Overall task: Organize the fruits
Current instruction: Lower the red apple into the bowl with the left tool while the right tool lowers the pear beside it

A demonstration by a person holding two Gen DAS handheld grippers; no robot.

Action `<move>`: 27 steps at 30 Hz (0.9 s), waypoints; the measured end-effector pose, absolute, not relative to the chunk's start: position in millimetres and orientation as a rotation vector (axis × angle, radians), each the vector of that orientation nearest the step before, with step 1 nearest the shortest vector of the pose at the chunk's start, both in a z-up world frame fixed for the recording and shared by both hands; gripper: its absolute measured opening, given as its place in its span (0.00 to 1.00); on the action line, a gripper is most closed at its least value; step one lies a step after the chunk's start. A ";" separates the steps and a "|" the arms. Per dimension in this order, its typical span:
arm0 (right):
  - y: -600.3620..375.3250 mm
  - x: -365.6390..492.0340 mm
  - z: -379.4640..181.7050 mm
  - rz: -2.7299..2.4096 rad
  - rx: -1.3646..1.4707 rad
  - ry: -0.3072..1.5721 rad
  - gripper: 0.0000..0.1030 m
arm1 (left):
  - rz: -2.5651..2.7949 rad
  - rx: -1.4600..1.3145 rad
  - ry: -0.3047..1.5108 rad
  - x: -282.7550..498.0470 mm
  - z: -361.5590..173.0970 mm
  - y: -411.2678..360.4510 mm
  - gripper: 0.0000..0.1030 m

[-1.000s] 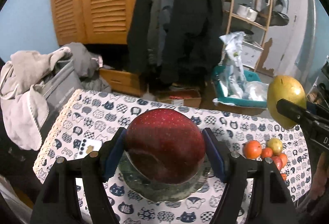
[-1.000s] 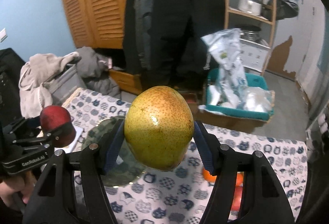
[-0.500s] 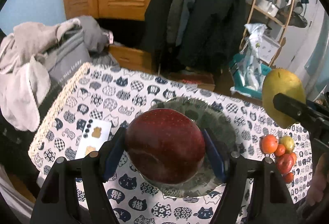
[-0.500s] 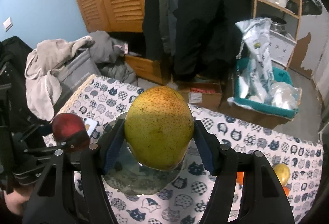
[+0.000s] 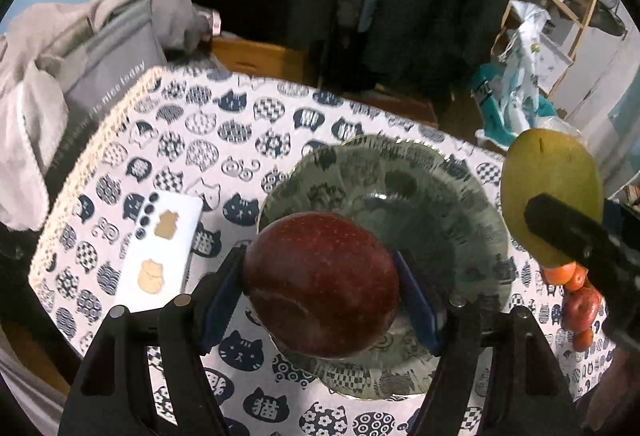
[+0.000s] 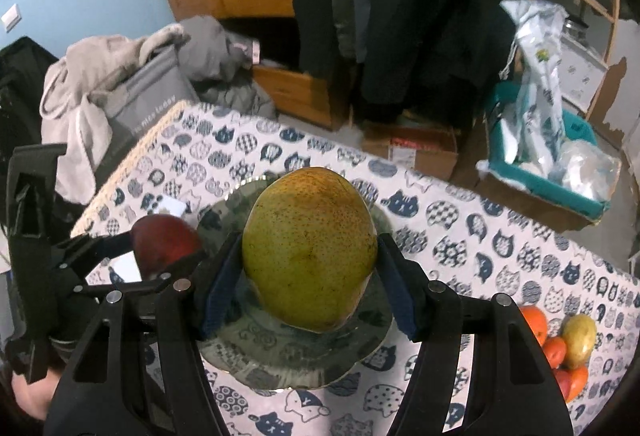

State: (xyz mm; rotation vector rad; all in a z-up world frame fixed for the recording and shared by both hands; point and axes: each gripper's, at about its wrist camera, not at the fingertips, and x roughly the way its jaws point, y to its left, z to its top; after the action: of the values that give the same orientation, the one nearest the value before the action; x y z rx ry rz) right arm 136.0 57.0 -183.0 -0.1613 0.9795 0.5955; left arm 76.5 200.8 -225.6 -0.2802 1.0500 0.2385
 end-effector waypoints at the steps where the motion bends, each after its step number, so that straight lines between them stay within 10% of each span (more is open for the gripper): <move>1: 57.2 137.3 -187.1 0.596 -0.160 0.988 0.64 | 0.233 -0.283 1.064 78.5 -231.7 200.6 0.73; 27: 40.5 158.3 -233.3 0.564 -0.132 1.098 0.64 | 0.222 -0.304 1.283 101.2 -303.2 187.4 0.73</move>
State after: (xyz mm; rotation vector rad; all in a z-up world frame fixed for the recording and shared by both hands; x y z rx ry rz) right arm 158.3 40.5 -233.3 -0.1317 1.0985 0.5638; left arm 101.2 187.4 -303.2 -0.3040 1.2827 0.2224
